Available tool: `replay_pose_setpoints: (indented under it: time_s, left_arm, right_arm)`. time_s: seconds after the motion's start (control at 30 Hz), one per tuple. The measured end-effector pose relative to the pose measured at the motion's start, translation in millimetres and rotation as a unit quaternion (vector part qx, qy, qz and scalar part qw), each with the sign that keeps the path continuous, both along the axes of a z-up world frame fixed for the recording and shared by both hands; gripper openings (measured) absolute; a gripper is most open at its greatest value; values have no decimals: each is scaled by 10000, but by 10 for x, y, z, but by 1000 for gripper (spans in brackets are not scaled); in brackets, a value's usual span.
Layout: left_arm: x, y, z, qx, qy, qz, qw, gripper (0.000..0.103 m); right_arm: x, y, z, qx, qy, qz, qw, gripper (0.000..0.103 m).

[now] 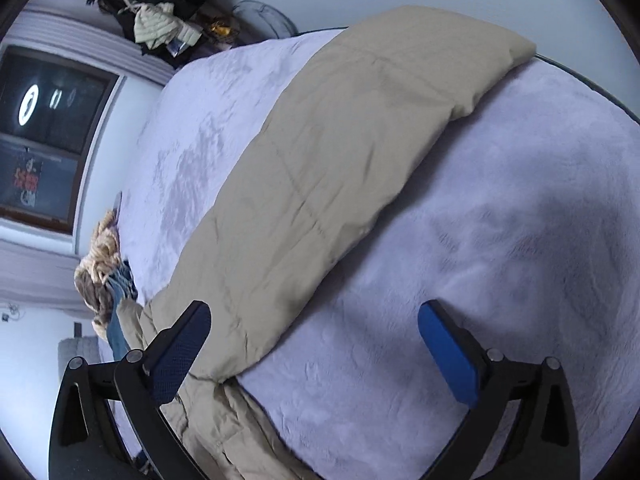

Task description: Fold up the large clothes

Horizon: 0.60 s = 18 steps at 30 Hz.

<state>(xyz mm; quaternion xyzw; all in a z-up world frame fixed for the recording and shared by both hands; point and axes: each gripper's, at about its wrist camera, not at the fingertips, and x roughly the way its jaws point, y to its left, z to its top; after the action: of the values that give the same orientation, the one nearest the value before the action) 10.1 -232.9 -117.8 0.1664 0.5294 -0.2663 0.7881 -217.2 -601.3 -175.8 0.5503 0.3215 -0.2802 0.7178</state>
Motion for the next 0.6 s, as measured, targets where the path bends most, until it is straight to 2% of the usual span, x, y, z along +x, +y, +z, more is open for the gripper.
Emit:
replay_pose_setpoints:
  time_s: [0.17, 0.37, 0.5, 0.53, 0.6]
  left_arm:
    - [16, -118, -126, 40, 355, 3, 9994, 103]
    - [22, -129, -102, -82, 379, 125, 9992, 103]
    - [83, -47, -15, -227, 302, 250, 9990, 103]
    - [106, -8, 4, -258, 292, 291, 9988, 103]
    - [174, 56, 28, -292, 294, 371, 9985, 103]
  right_arm:
    - [0, -392, -104, 345, -537, -425, 9971, 103]
    - [167, -689, -204, 863, -1326, -708, 9849, 103]
    - [267, -791, -282, 1273, -1624, -1025, 9731, 102]
    - [278, -803, -296, 1384, -1741, -1104, 9687, 99]
    - [321, -813, -322, 1576, -1826, -1109, 9641, 74]
